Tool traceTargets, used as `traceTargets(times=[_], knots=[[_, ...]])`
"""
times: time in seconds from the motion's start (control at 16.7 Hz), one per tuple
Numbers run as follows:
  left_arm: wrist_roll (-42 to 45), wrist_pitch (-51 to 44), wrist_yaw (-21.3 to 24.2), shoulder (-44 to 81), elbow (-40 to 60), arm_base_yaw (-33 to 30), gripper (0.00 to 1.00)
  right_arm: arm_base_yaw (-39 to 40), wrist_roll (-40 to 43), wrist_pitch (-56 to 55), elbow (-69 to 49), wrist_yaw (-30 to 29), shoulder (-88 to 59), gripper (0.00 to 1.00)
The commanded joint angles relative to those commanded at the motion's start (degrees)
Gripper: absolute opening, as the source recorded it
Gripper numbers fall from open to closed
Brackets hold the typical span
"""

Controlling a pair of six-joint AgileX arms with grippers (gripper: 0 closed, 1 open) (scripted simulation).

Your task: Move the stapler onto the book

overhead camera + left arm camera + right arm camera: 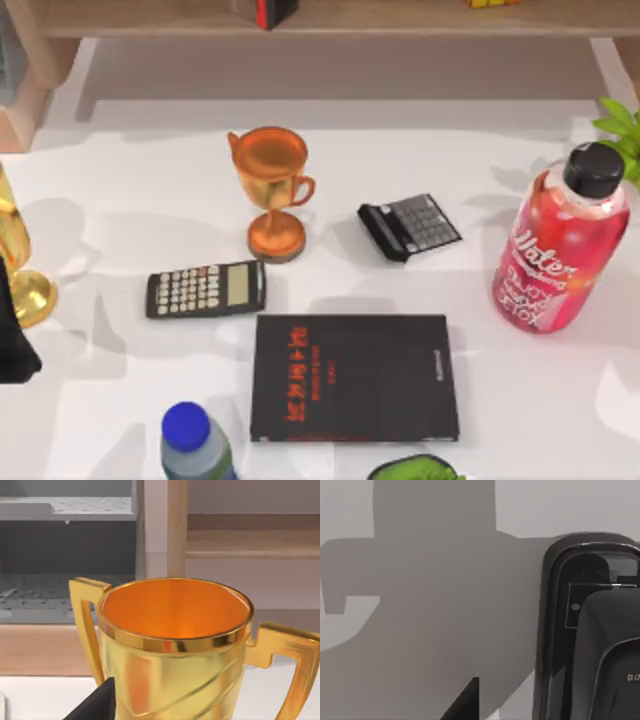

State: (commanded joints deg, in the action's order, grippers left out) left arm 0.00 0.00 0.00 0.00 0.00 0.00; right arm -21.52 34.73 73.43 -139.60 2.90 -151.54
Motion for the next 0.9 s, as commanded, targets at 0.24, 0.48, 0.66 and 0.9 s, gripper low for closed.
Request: traceTargets(times=[0.24,0.48,0.66,0.9], knots=[[0.0,0.0,0.0,0.0,0.0,0.0,1.00,0.0,0.0,0.0,0.0,0.0,0.0,0.25],[0.0,0.0,0.0,0.0,0.0,0.0,1.00,0.0,0.0,0.0,0.0,0.0,0.0,0.00],[0.0,0.0,0.0,0.0,0.0,0.0,1.00,0.0,0.0,0.0,0.0,0.0,0.0,0.00],[0.0,0.0,0.0,0.0,0.0,0.0,1.00,0.0,0.0,0.0,0.0,0.0,0.0,0.00]])
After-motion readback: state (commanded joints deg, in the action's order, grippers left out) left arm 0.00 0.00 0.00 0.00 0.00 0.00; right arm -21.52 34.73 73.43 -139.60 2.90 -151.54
